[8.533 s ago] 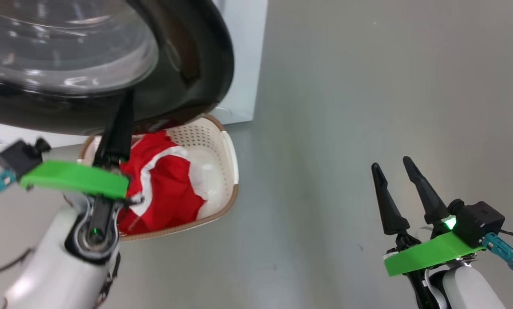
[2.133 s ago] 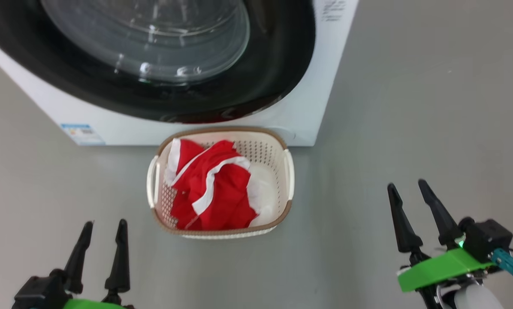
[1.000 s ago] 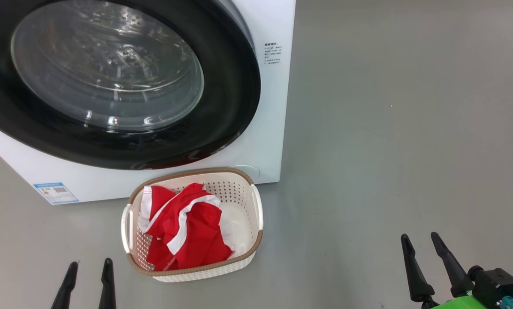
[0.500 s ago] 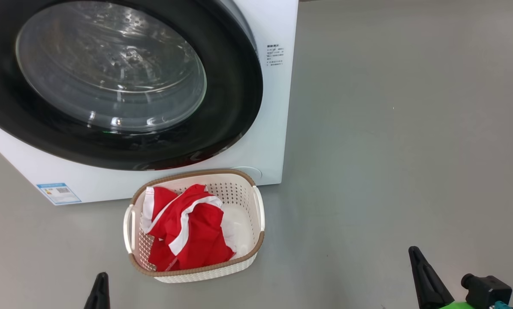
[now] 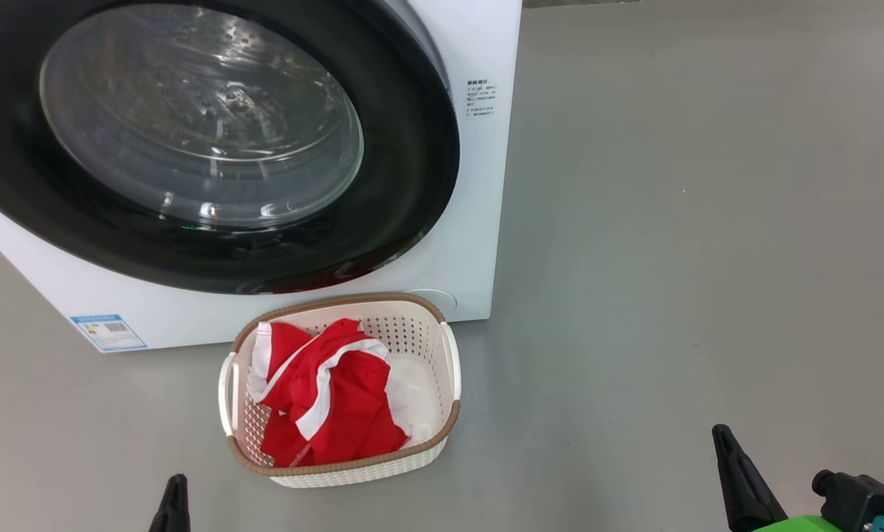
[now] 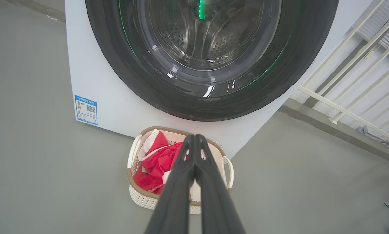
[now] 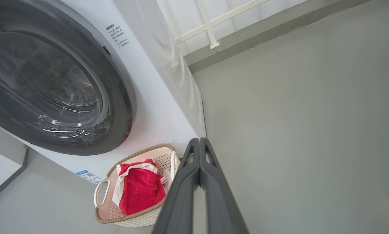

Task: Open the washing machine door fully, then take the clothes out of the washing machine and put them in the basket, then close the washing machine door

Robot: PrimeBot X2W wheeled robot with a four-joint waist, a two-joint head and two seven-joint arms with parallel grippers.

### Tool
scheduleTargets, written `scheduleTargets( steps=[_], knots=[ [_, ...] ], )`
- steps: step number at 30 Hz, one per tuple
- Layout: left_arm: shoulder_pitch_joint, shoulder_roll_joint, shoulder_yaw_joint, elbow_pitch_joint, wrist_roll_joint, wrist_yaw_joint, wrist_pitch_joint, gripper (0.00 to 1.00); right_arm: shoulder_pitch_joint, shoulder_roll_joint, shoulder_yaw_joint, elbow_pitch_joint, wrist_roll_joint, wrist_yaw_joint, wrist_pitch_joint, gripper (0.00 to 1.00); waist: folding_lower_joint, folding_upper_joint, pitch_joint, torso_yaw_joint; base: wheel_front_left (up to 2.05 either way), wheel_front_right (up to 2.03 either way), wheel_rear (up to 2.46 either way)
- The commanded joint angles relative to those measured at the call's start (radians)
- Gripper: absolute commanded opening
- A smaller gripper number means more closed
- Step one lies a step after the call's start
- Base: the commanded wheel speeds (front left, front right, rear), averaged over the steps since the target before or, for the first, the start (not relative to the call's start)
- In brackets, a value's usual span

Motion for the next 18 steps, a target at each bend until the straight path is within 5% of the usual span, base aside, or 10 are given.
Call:
scheduleTargets(
  steps=[1, 18],
  knots=[
    [-0.039, 0.014, 0.006, -0.017, -0.028, 0.0, 0.004, 0.0, -0.035, -0.015, 0.002, -0.025, 0.03, 0.0, 0.005, 0.0, -0.0002, 0.0, -0.001, 0.001, 0.0, 0.0, 0.0],
    [-0.07, 0.017, 0.005, -0.005, -0.208, 0.0, 0.053, 0.0, -0.062, -0.025, -0.002, -0.028, 0.208, 0.0, 0.048, 0.0, -0.0002, 0.0, -0.011, 0.014, 0.0, 0.0, 0.0]
  ],
)
